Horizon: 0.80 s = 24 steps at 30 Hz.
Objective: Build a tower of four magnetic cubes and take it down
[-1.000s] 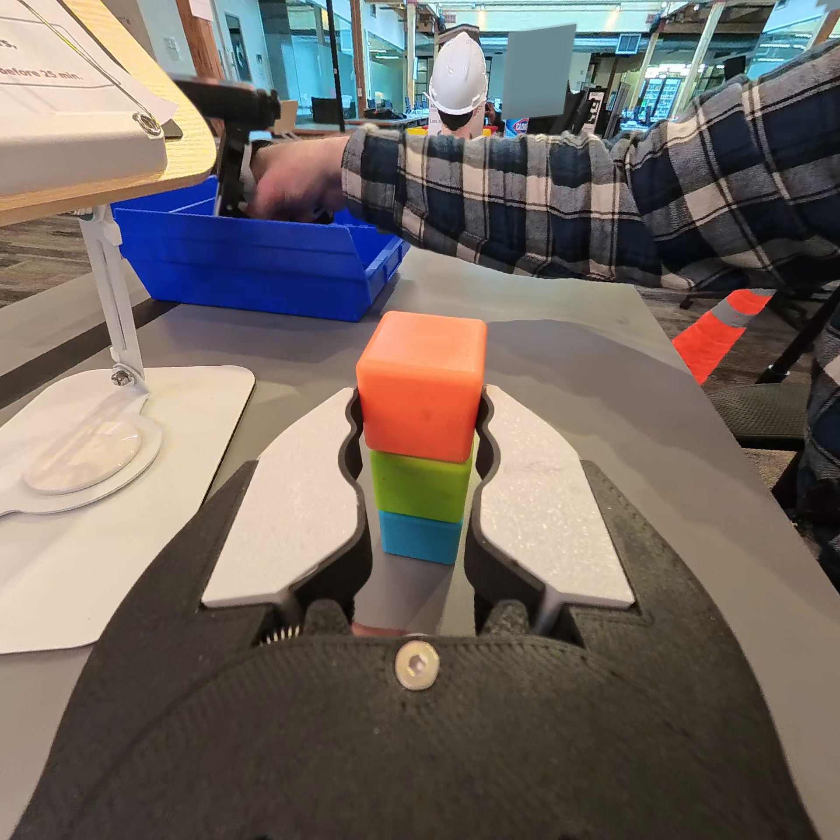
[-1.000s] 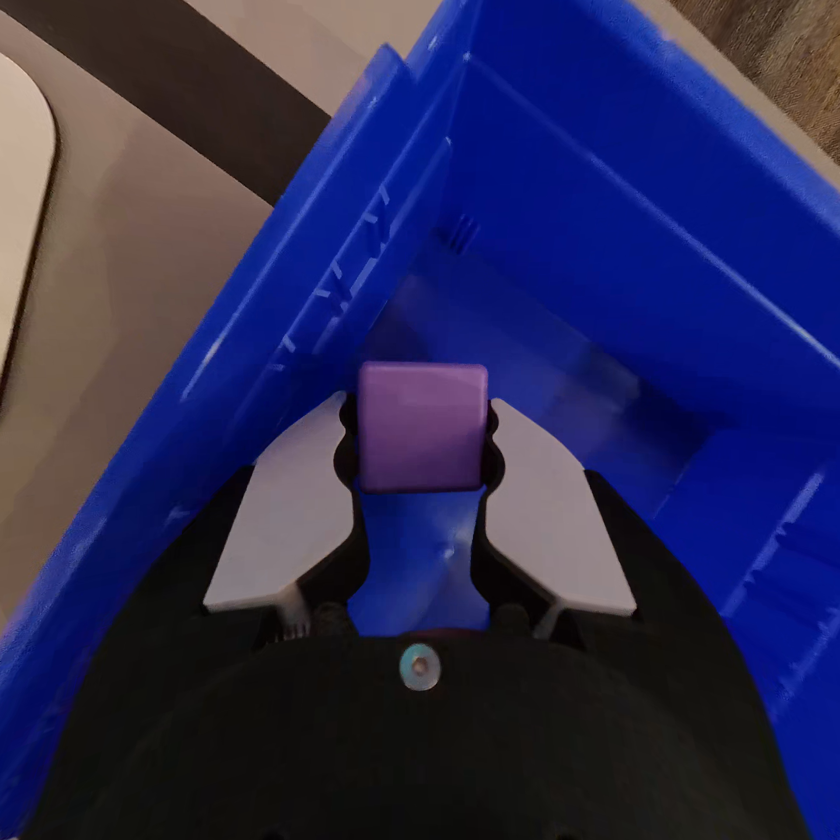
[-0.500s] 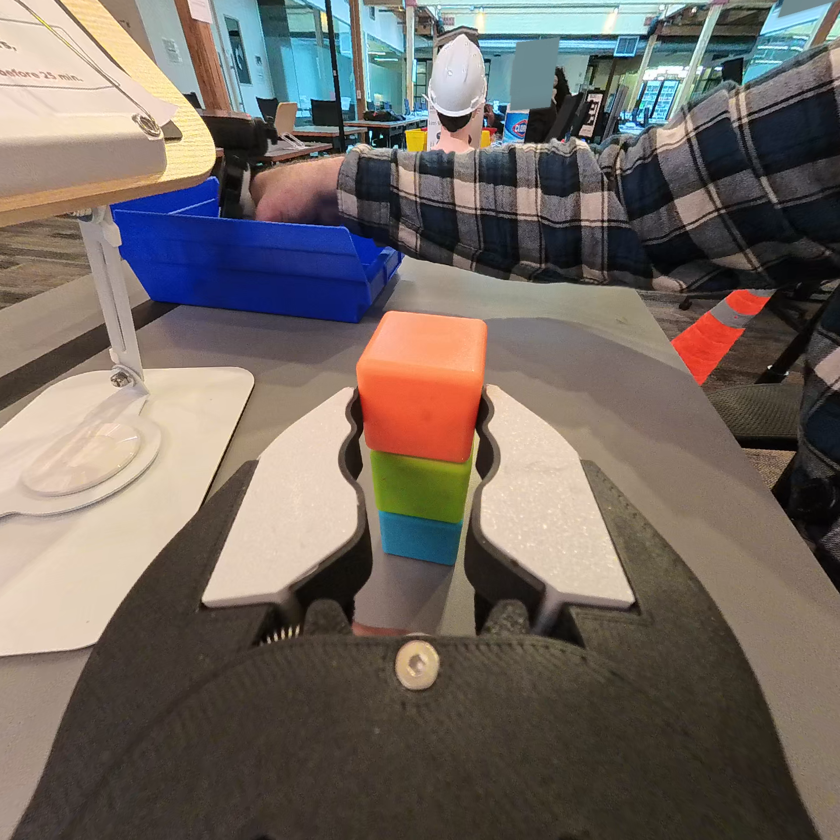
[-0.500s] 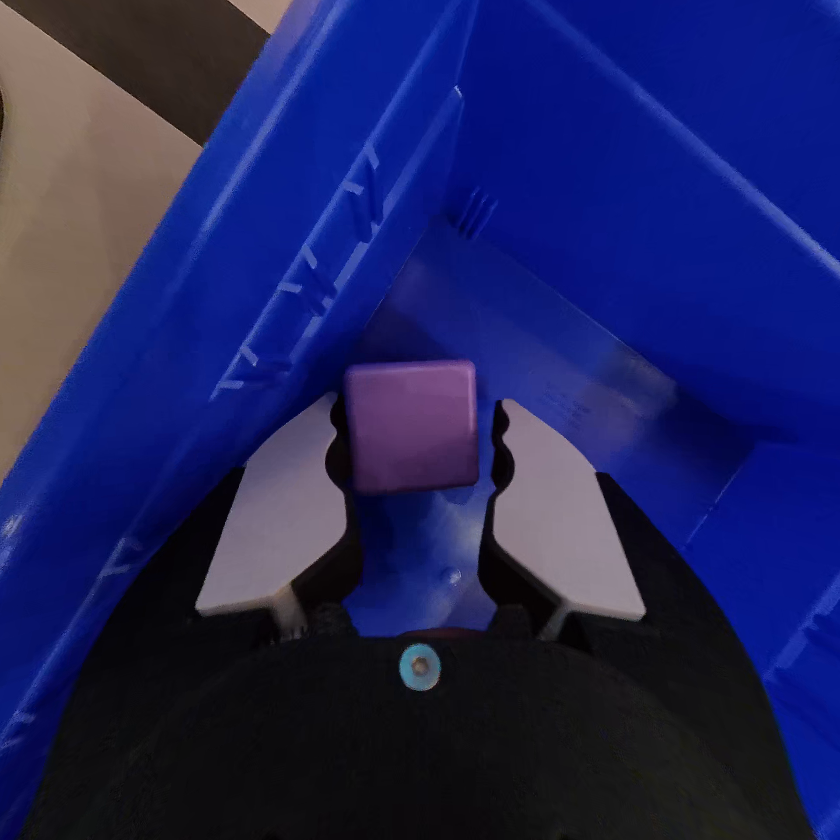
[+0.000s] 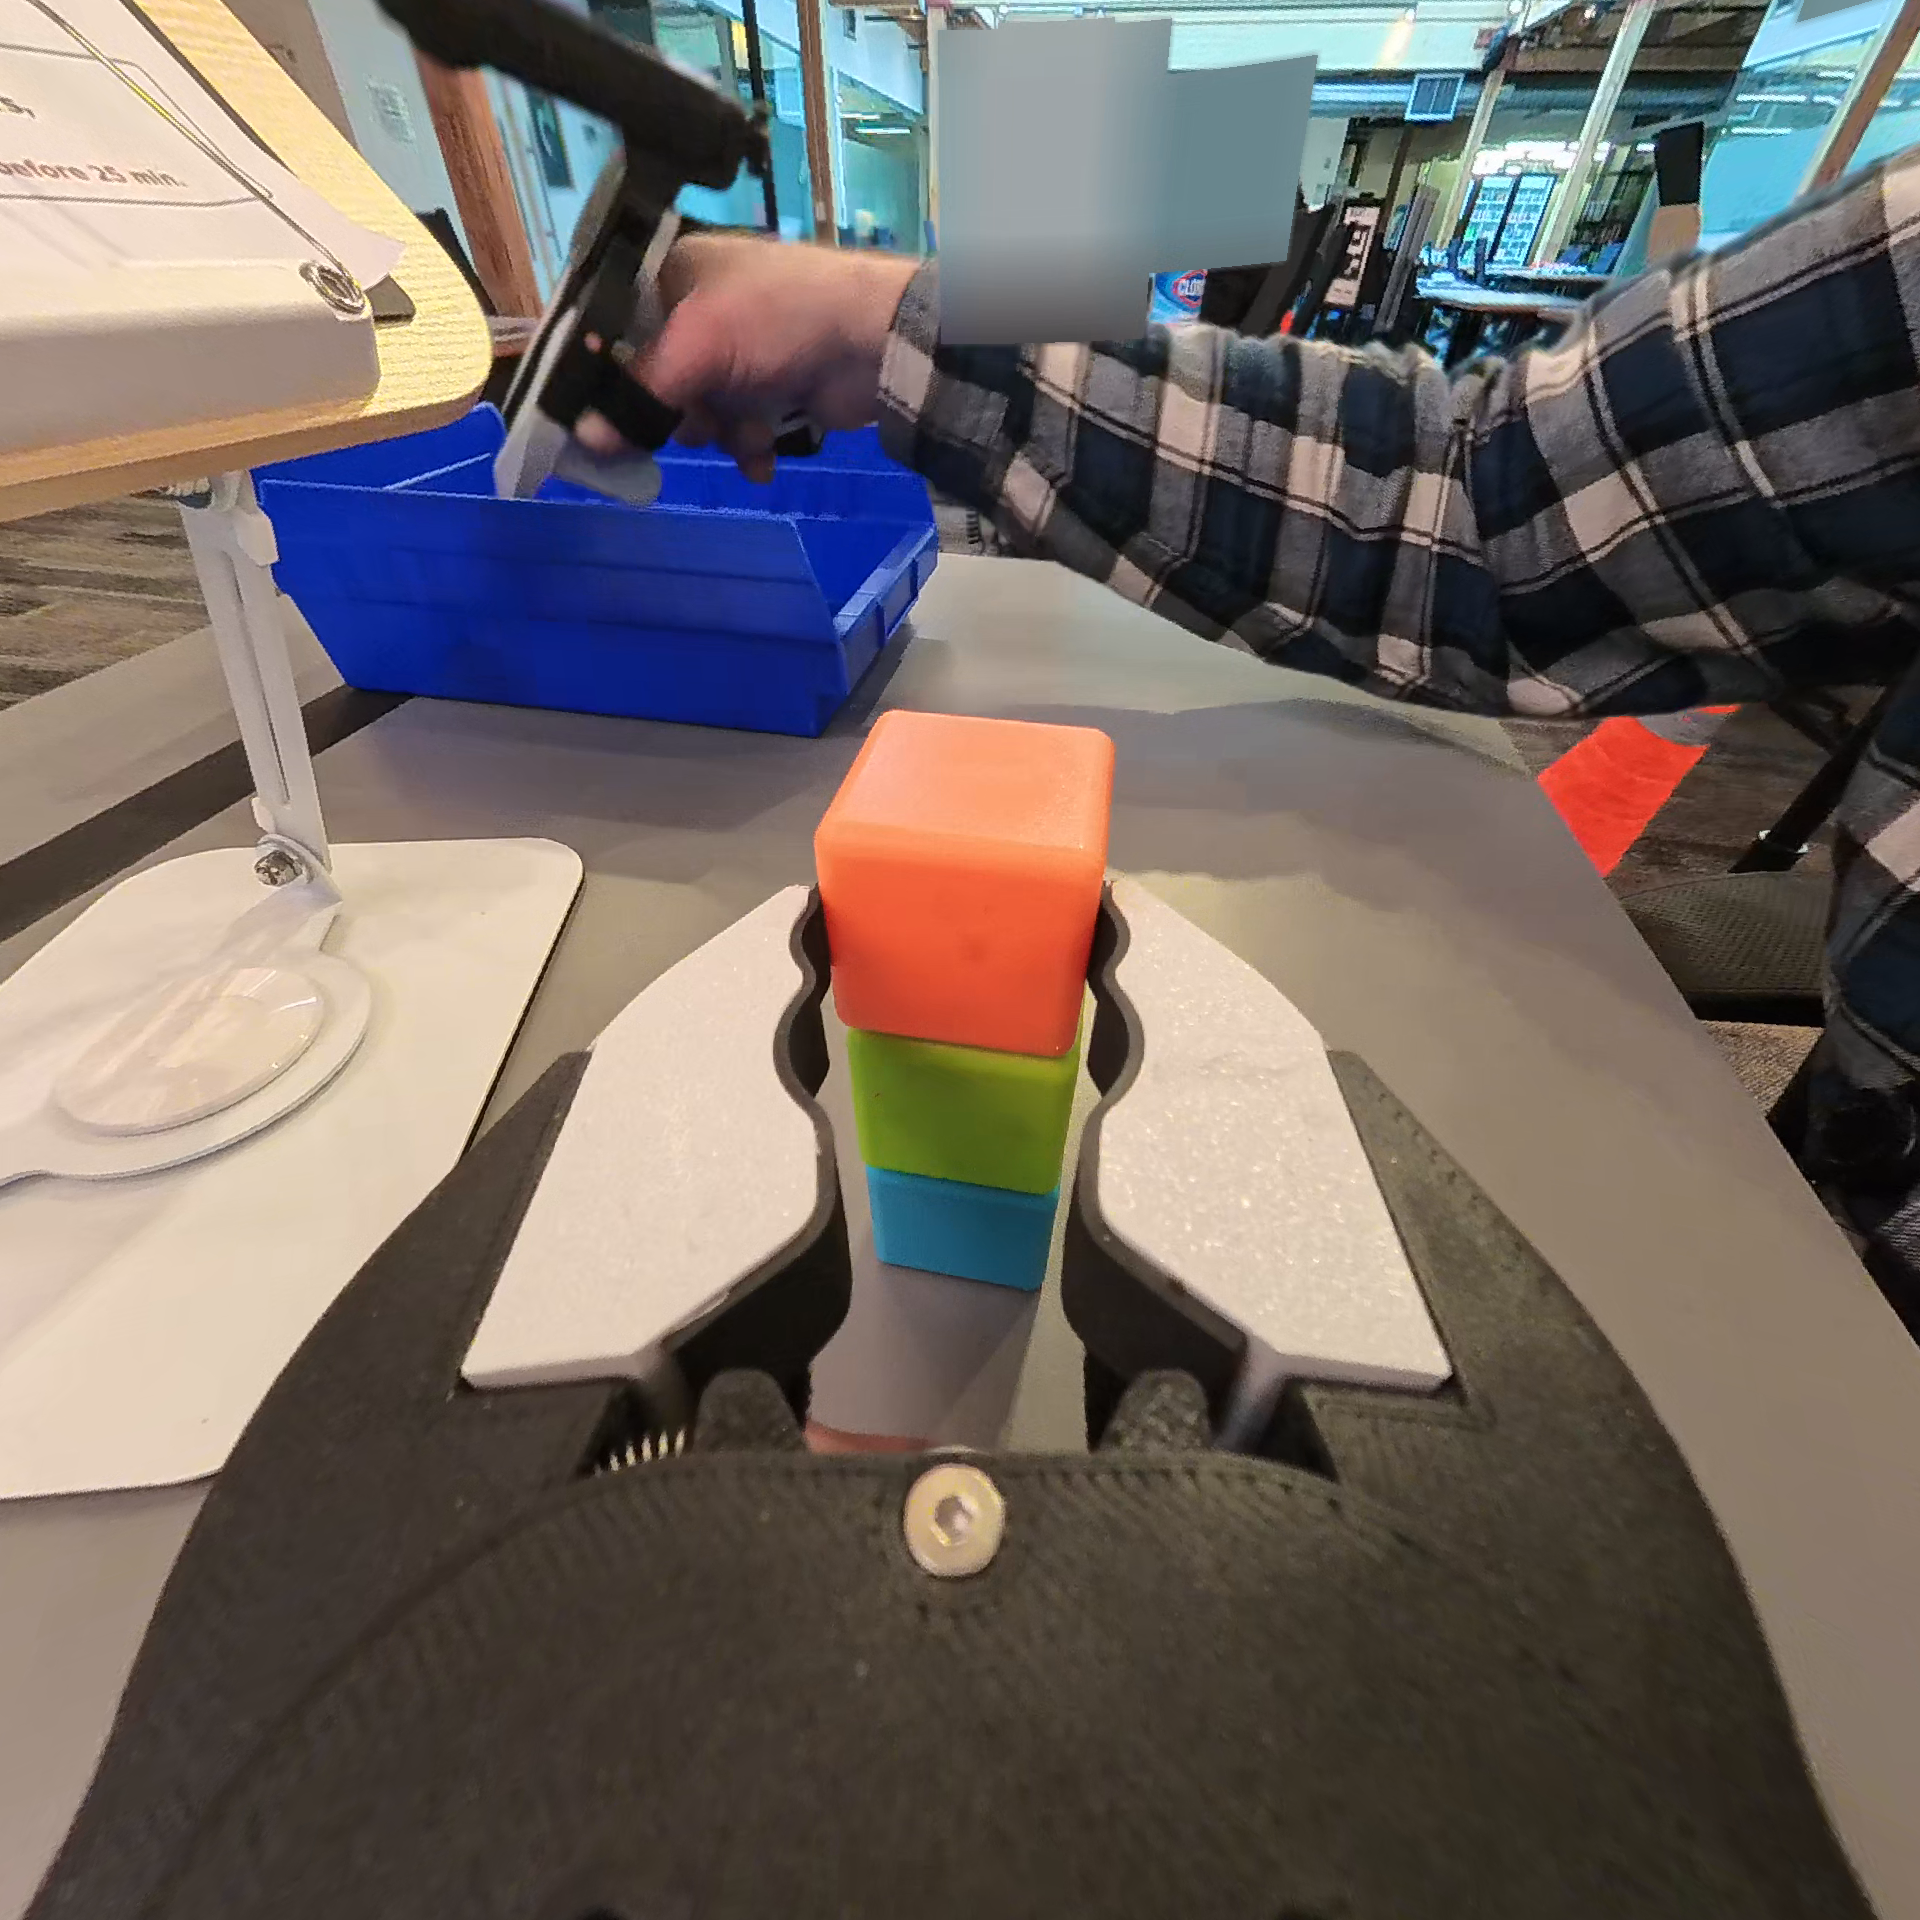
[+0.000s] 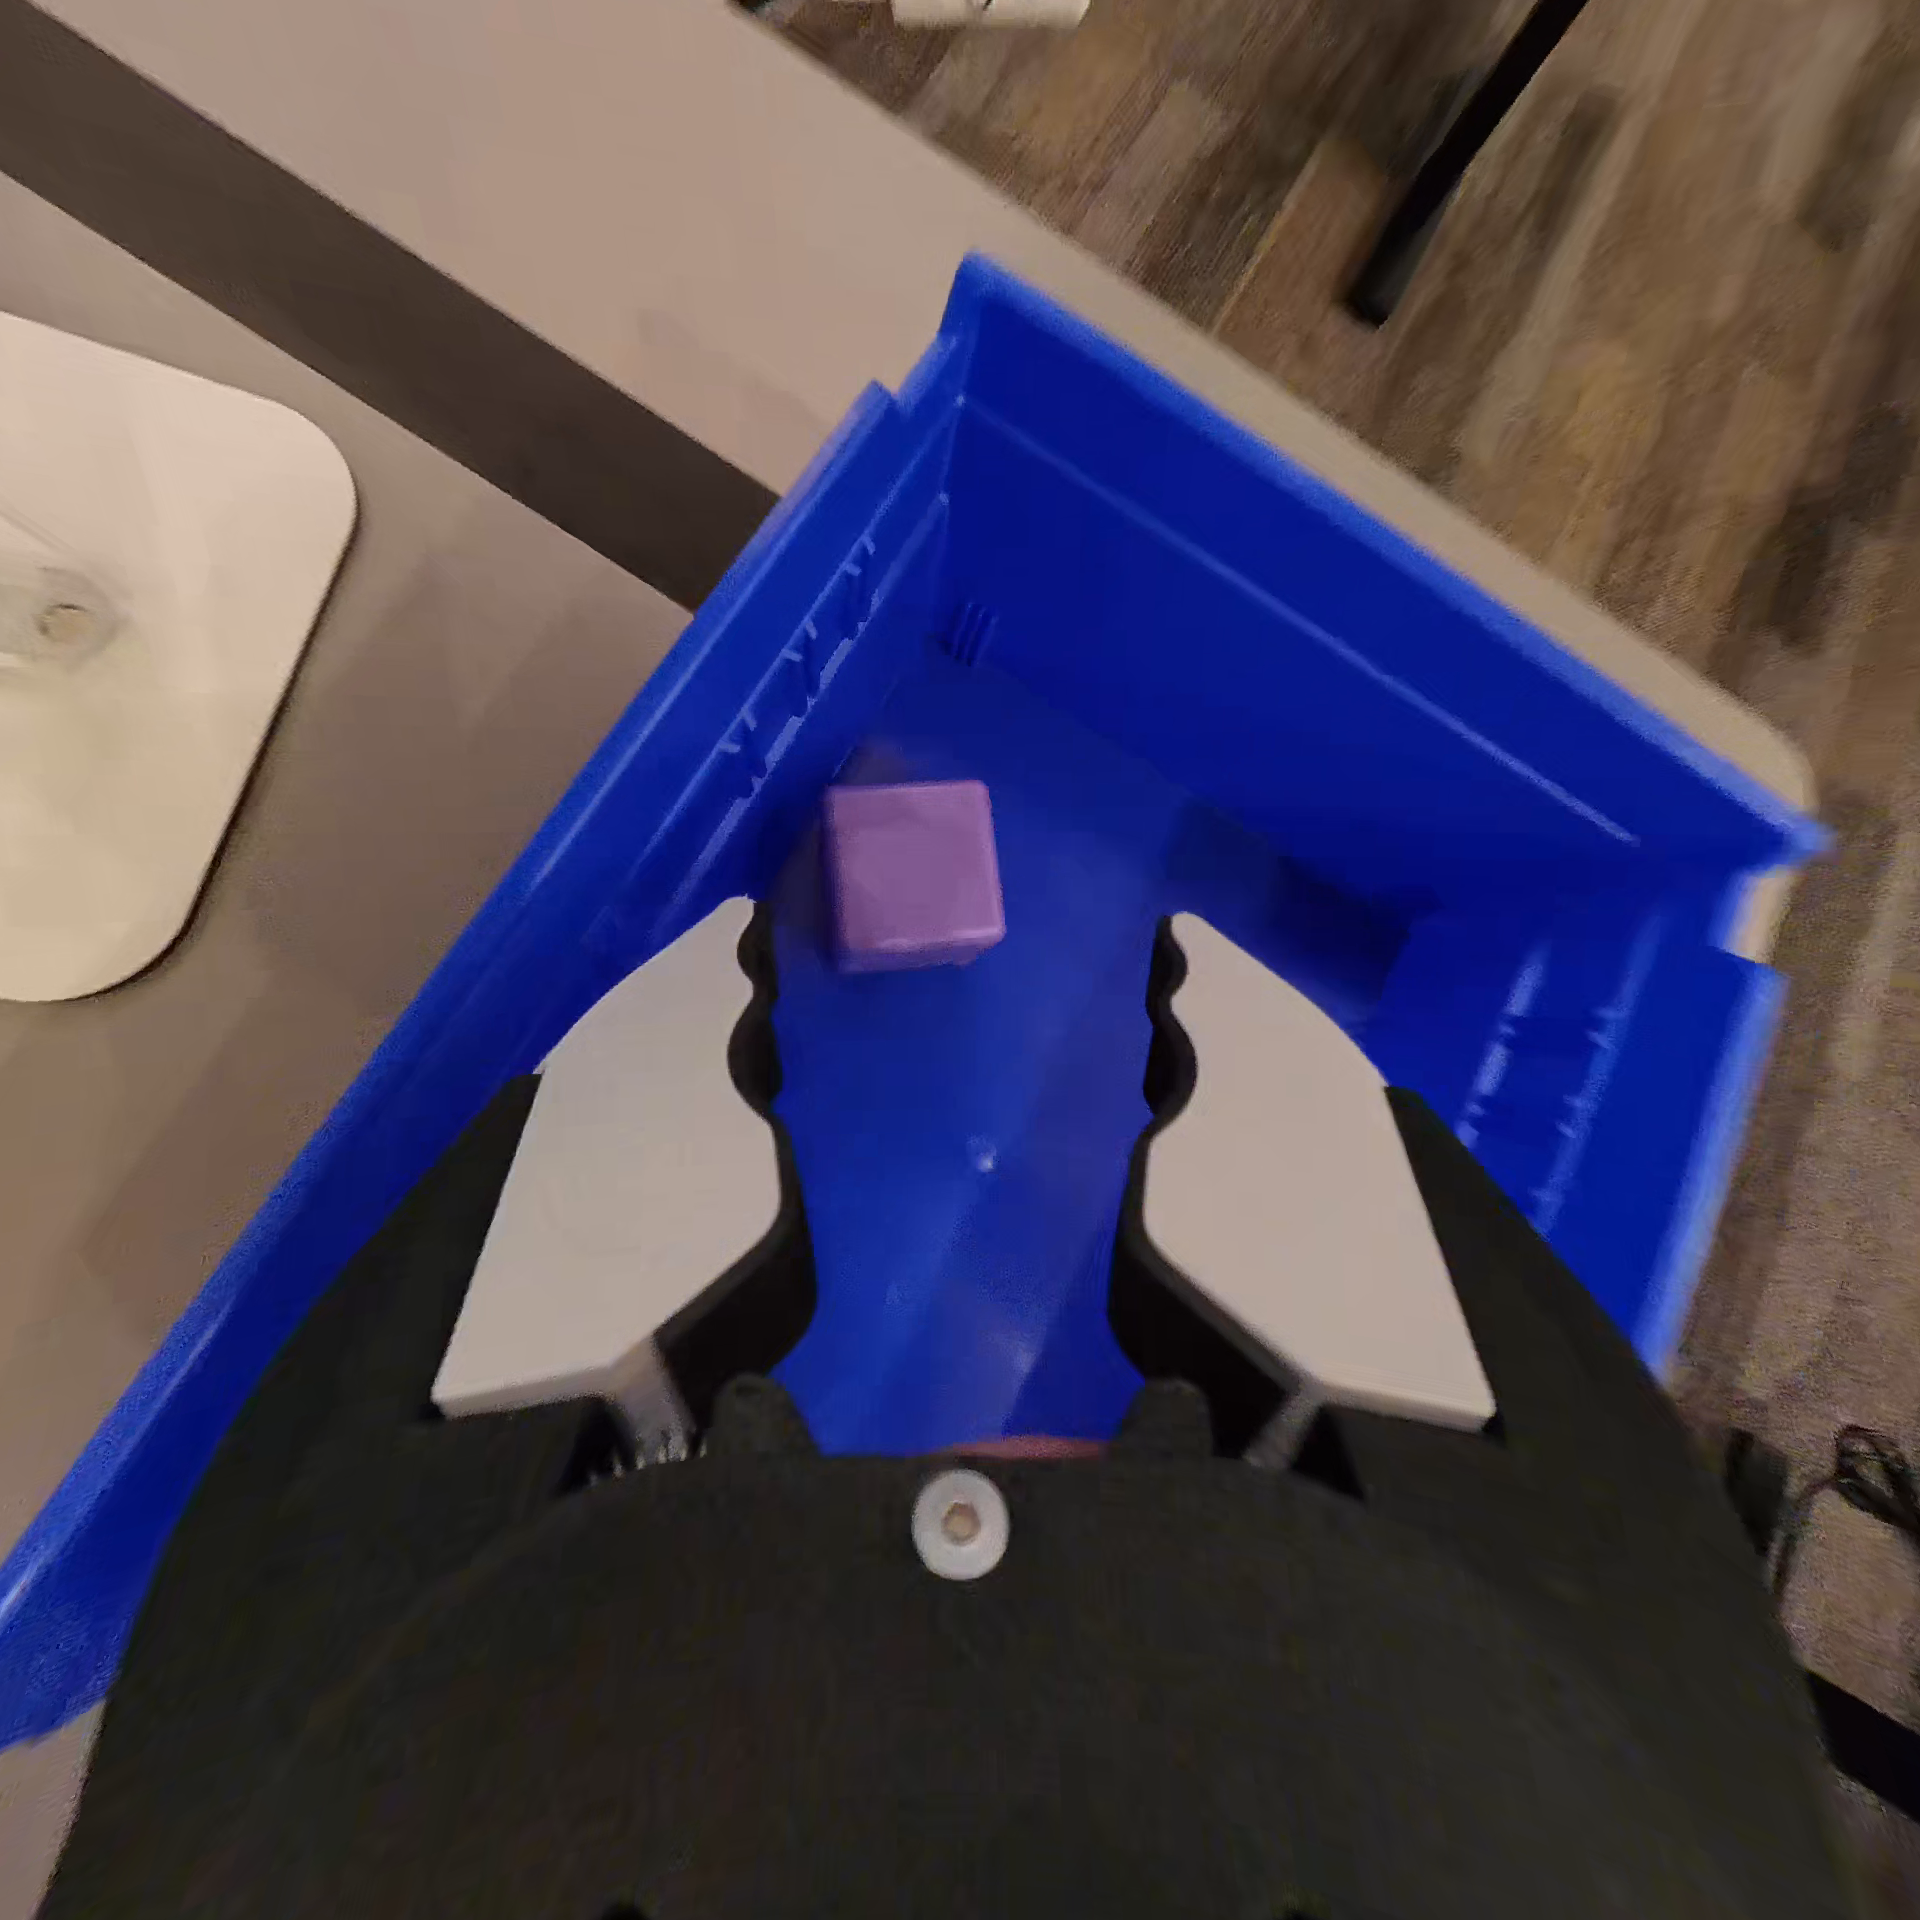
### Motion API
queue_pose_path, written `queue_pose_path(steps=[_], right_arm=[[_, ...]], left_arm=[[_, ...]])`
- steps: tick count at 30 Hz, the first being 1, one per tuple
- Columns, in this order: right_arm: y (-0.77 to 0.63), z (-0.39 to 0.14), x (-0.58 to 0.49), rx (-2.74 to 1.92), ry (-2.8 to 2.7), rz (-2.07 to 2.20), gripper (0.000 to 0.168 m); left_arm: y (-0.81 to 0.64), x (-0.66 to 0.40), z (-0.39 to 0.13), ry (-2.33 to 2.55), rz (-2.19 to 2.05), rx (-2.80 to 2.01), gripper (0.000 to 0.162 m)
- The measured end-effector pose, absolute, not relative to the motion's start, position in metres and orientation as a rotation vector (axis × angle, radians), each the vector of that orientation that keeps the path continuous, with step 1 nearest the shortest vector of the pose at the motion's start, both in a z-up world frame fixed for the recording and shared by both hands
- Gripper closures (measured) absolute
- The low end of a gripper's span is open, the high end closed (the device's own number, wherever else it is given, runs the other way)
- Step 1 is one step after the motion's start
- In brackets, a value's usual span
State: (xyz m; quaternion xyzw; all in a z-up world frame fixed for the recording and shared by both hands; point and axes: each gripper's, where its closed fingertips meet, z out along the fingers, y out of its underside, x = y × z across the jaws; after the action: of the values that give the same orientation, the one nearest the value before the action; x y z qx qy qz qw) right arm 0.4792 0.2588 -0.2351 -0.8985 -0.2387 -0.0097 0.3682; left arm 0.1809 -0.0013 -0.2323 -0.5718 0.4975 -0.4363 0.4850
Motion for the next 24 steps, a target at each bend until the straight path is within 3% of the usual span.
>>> queue_pose_path(steps=[7,11,18,24], right_arm=[[0.191,-0.139,0.453,-1.984,-0.634,-0.099,0.104],[0.138,-0.119,0.379,-1.88,-0.872,0.11,0.104],[0.081,-0.134,0.277,-1.756,-1.176,0.281,0.105],[0.076,-0.187,0.253,-1.75,-1.211,0.274,0.112]], left_arm=[[-0.001,0.181,-0.232,1.214,-1.056,-1.392,0.114],[-0.001,0.181,-0.232,1.214,-1.052,-1.391,0.114],[-0.001,0.181,-0.232,1.216,-1.038,-1.389,0.115],[-0.002,0.181,-0.232,1.218,-1.033,-1.389,0.115]])
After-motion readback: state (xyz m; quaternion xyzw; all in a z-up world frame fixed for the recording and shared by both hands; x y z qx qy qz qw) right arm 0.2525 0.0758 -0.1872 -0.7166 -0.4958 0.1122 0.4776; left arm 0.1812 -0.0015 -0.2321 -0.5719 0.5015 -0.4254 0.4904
